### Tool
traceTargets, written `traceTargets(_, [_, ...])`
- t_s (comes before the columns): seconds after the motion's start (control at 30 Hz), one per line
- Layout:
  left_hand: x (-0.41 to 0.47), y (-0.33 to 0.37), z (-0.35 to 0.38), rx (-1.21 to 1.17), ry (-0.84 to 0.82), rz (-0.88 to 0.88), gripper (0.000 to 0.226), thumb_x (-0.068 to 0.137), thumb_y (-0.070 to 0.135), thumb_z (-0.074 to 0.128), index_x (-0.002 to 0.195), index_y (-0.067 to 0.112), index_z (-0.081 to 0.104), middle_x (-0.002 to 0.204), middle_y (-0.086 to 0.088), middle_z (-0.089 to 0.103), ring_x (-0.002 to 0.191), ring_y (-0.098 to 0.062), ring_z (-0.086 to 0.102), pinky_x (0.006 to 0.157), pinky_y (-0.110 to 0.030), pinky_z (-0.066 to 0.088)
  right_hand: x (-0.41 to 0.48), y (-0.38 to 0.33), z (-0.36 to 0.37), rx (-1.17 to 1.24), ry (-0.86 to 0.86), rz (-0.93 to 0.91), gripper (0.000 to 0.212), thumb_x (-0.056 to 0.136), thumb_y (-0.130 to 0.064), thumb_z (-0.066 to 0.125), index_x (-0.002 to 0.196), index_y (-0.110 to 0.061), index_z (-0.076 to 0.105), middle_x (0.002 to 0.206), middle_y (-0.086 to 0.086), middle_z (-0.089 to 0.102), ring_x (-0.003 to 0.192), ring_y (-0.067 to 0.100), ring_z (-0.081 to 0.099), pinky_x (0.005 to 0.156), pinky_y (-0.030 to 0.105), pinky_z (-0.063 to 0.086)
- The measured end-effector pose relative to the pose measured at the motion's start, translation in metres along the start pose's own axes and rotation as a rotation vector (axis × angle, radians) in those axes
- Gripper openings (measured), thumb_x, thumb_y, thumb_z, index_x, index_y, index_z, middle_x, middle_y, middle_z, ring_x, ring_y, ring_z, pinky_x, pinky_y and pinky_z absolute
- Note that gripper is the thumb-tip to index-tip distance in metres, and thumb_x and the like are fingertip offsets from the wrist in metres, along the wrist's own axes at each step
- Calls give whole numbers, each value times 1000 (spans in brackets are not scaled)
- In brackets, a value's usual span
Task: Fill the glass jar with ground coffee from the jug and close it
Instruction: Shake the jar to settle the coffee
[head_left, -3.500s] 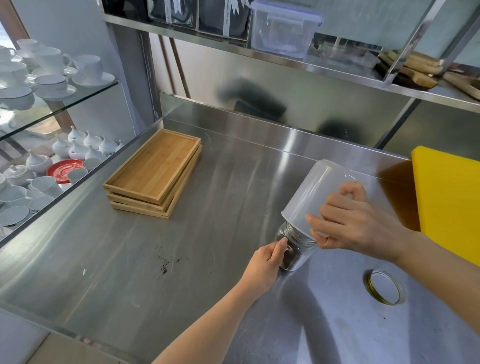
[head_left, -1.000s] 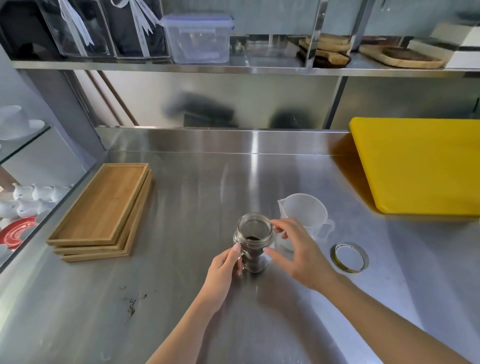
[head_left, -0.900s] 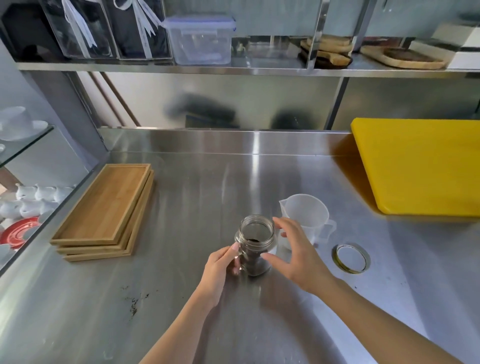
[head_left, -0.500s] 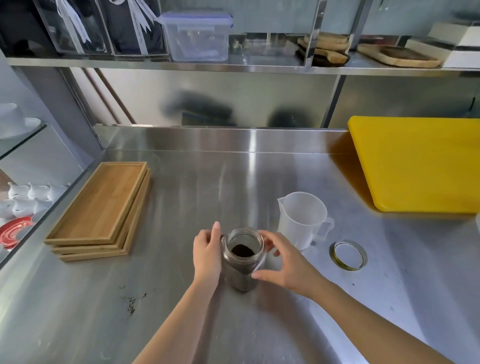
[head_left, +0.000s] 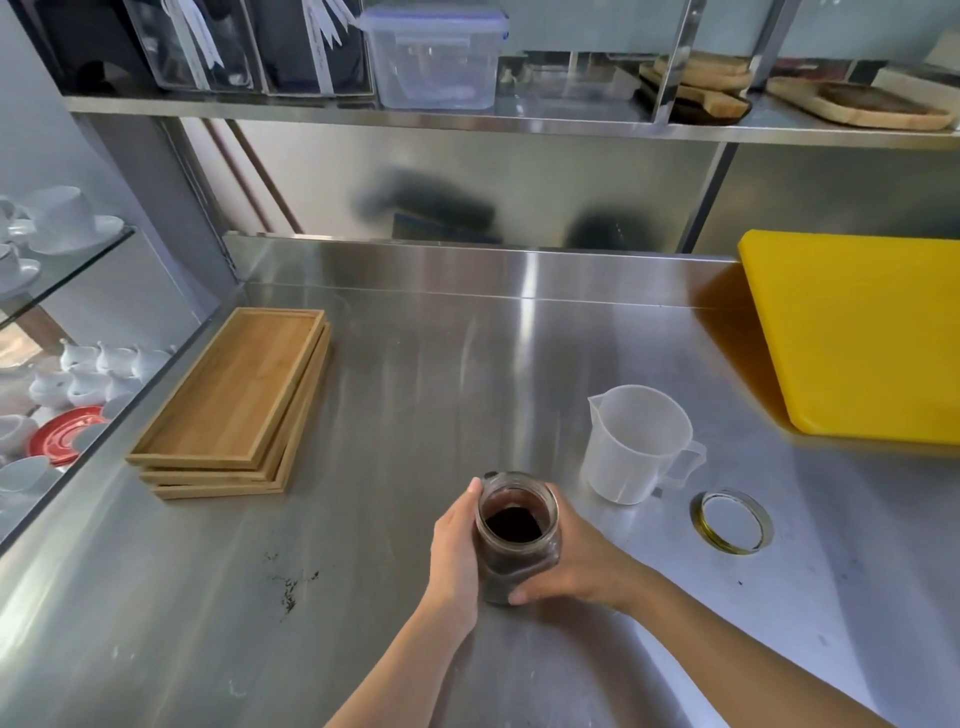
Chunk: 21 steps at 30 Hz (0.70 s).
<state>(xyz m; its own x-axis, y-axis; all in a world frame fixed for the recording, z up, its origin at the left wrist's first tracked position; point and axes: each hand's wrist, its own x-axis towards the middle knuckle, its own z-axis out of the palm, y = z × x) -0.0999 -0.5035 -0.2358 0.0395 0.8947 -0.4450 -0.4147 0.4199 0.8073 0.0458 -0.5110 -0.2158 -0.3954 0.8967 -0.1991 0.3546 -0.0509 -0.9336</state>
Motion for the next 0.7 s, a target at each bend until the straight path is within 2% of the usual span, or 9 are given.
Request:
traceTargets(0.1, [1,1,-1,18,105,68,36,59,54,67,69,20,62,85,-14,61,86,-28,57,88,-45,43,2,-1,1,-39,11,-22,98,51,-8,89,128,-22,31,129,-1,48,119,3,47,100,23,40])
traceTargets(0.2, [-1,3,-3,-31,110,64,31,57,47,70,60,26,48,82,-11,45,80,-26,41,78,-42,32,0,-5,2,-113,-15,-47,93,52,-11,89,125,-25,33,127,-8,48,118,0,47,99,21,40])
traceTargets(0.33, [2,5,-6,-23,8,66,18,65,38,68,67,23,59,79,-12,58,75,-28,54,78,-44,39,-5,-8,8,-141,57,-62,85,56,-10,85,122,-25,34,118,-11,53,110,1,52,94,22,44])
traceTargets(0.4, [4,14,-5,39,-2,181,23,70,43,65,80,23,67,95,-7,67,93,-31,60,92,-46,41,-5,-7,9,-141,120,-91,84,57,-8,84,121,-26,33,116,-9,53,109,4,53,92,22,45])
traceTargets(0.47, [6,26,-9,86,36,290,29,75,45,60,91,24,72,108,4,70,115,-19,59,107,-38,36,-6,-7,6,-145,173,-112,83,58,-7,83,120,-30,32,117,-11,51,109,3,51,91,17,42])
traceTargets(0.5, [7,33,-14,82,52,298,31,77,46,58,96,24,72,114,6,70,118,-11,57,109,-33,33,-6,-7,4,-145,194,-119,83,58,-7,83,119,-32,31,117,-12,50,110,2,50,91,14,41])
traceTargets(0.57, [11,41,-26,62,113,298,41,84,50,52,112,24,66,125,9,63,118,-3,53,109,-30,29,-8,-6,-1,-144,229,-137,84,58,-6,83,117,-35,30,117,-13,50,110,1,50,90,12,40])
traceTargets(0.63, [12,39,-26,66,205,281,51,84,53,50,122,21,59,124,6,58,114,-7,49,105,-31,34,-7,-6,-1,-135,252,-144,86,58,-5,83,118,-35,30,117,-12,50,109,1,51,90,12,40])
traceTargets(0.7, [6,30,-5,50,146,199,36,85,43,55,107,18,67,103,3,67,102,-14,57,90,-31,45,-3,-6,2,-123,261,-156,88,57,0,83,117,-35,29,118,-11,50,109,0,51,89,11,40])
